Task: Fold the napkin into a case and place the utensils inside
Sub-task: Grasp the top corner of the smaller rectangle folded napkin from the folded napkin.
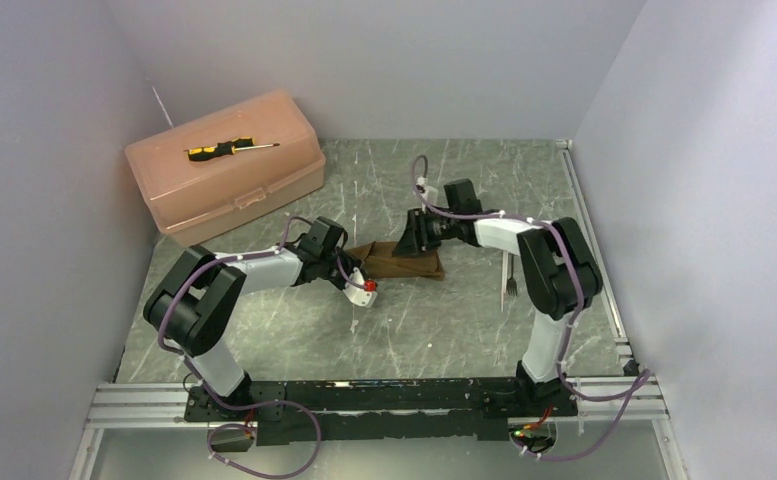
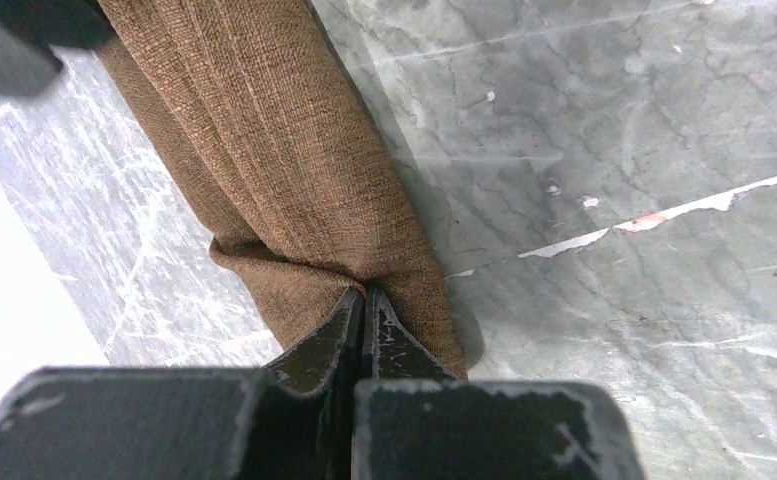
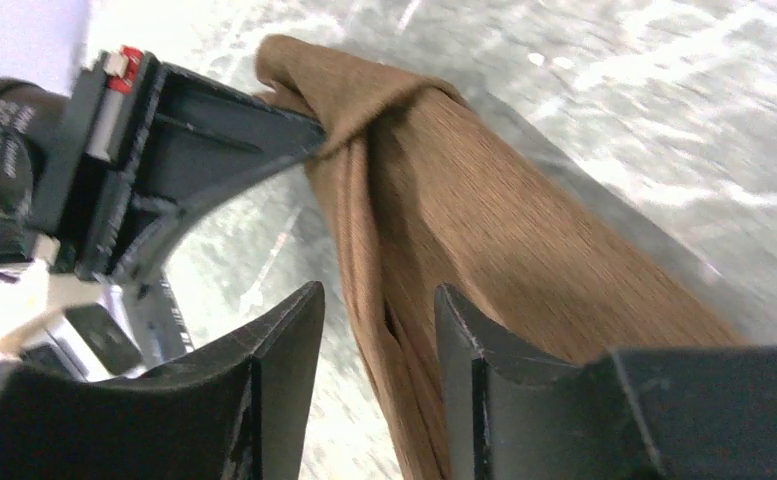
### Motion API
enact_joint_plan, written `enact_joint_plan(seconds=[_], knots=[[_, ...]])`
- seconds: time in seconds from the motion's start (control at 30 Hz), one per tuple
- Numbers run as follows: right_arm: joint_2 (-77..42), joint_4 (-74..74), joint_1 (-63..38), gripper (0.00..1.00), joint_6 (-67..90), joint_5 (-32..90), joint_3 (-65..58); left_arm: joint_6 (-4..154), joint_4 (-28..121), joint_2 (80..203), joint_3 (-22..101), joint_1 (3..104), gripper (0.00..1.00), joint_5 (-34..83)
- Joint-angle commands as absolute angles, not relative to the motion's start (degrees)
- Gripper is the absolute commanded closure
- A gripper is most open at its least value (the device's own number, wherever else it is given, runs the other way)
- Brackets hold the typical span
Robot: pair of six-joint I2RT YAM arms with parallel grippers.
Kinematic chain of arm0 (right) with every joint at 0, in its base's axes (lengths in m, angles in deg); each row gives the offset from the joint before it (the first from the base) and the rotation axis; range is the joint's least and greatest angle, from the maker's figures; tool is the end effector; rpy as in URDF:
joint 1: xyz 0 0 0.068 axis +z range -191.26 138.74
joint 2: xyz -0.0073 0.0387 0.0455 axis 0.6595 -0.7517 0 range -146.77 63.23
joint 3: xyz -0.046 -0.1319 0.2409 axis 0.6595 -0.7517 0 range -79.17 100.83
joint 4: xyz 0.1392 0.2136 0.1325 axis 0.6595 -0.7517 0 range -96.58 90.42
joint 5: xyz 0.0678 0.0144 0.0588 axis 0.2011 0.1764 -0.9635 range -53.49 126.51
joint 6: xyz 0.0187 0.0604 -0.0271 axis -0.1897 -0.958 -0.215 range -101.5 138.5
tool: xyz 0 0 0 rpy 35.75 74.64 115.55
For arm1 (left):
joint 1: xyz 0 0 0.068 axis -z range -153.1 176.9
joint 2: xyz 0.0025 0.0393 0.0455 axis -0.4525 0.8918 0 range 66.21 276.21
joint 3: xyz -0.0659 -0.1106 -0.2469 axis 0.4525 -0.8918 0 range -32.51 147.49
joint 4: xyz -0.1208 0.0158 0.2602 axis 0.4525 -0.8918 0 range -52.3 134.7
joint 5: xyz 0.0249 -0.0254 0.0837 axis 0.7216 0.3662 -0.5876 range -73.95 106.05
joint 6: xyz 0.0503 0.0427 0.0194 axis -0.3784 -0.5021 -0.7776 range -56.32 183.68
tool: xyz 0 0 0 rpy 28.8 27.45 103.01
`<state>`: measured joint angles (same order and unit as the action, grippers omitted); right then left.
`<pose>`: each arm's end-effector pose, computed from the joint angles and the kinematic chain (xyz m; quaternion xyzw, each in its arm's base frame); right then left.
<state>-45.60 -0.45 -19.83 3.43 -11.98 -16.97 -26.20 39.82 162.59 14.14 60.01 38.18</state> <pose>0.3689 0.1895 0.1303 -0.1958 0.8402 0.4670 0.1939 0.2771 -0.2058 0.1102 0.8495 0.3949 -0.0191 0.3493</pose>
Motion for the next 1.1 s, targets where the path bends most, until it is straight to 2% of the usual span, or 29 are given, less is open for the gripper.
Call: enact_joint_plan(seconds=[0.0,0.03,0.13,0.33,0.53,0.8,1.07], knots=[[-37.1,-2.1,-21.2,0.47,16.6,-6.6,-22.1,-22.6,25.2,166.8,10.3,60.3,0.97,35.6],[-34.8,-2.7,-21.1,0.4,19.8,-4.7,-23.4,-22.1,25.1,166.6,10.2,60.4,0.97,35.6],[-29.2,-2.9,-21.0,0.29,28.6,-2.4,-27.3,-20.6,25.2,166.0,9.7,60.4,0.97,35.3],[-24.9,-3.8,-18.2,0.22,39.3,-0.1,-30.0,-19.3,24.5,164.6,8.2,60.1,0.97,34.5],[-25.8,-15.4,-11.9,0.22,53.0,7.6,-26.7,-17.0,24.3,161.2,5.7,59.9,0.97,33.5],[-28.1,-18.4,-10.8,0.25,60.2,11.9,-26.2,-17.3,25.9,159.1,3.3,60.6,0.97,33.5],[-29.8,-14.9,-7.6,0.3,62.1,17.9,-27.6,-16.2,24.2,157.5,4.2,60.4,0.97,32.3]])
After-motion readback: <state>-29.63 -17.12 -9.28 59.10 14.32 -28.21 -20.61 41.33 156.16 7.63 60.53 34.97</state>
